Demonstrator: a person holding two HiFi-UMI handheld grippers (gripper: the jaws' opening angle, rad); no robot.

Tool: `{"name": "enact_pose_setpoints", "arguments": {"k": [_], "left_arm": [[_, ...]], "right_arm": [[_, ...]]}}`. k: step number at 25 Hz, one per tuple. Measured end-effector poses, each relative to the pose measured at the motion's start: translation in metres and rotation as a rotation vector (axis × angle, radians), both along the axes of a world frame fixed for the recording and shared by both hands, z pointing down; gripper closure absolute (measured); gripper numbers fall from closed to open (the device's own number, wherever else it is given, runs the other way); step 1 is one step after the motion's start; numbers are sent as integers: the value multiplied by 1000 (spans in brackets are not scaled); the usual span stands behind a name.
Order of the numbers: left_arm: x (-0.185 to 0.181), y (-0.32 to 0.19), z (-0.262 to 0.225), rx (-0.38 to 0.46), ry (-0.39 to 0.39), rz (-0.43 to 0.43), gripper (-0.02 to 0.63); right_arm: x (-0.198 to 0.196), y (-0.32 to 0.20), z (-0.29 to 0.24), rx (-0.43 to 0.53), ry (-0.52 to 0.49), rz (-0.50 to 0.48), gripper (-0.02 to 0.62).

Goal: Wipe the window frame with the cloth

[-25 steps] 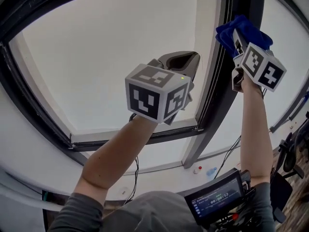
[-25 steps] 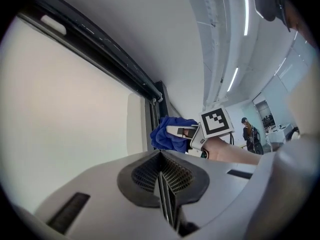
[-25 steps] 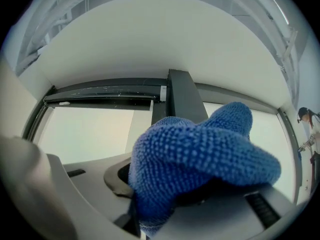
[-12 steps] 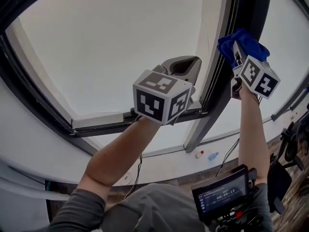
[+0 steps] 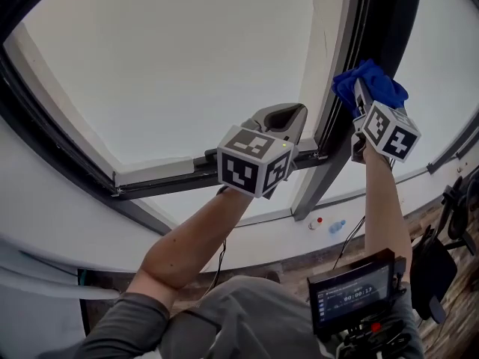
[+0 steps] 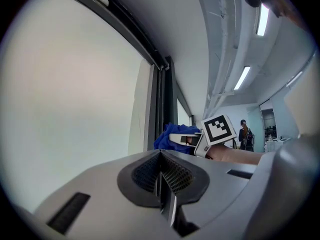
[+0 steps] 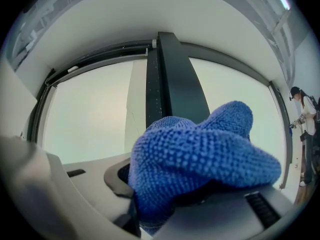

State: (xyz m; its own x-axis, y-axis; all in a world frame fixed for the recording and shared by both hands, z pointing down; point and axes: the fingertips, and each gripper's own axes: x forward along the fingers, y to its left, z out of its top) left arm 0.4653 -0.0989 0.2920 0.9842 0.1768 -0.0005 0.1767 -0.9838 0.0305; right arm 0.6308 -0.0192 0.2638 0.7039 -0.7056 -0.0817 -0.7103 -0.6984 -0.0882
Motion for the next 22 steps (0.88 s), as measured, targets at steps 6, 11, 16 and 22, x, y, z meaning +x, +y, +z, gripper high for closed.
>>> {"name": "enact_pose_setpoints", "arguments": {"k": [6, 11, 16, 22], "left_arm": [[0, -2, 39, -10, -40, -9, 601], [4, 0, 70, -13, -77, -11, 601], [3, 2, 95, -17, -99, -15, 601], [6, 2, 125, -23, -137, -25, 601]], "right_arm": [[0, 0, 55, -33, -46, -9, 437], [0, 1, 87, -68, -29, -22, 436], [-2, 2, 128, -110, -77, -24, 436], [1, 2, 188, -165, -147, -25, 436]]}}
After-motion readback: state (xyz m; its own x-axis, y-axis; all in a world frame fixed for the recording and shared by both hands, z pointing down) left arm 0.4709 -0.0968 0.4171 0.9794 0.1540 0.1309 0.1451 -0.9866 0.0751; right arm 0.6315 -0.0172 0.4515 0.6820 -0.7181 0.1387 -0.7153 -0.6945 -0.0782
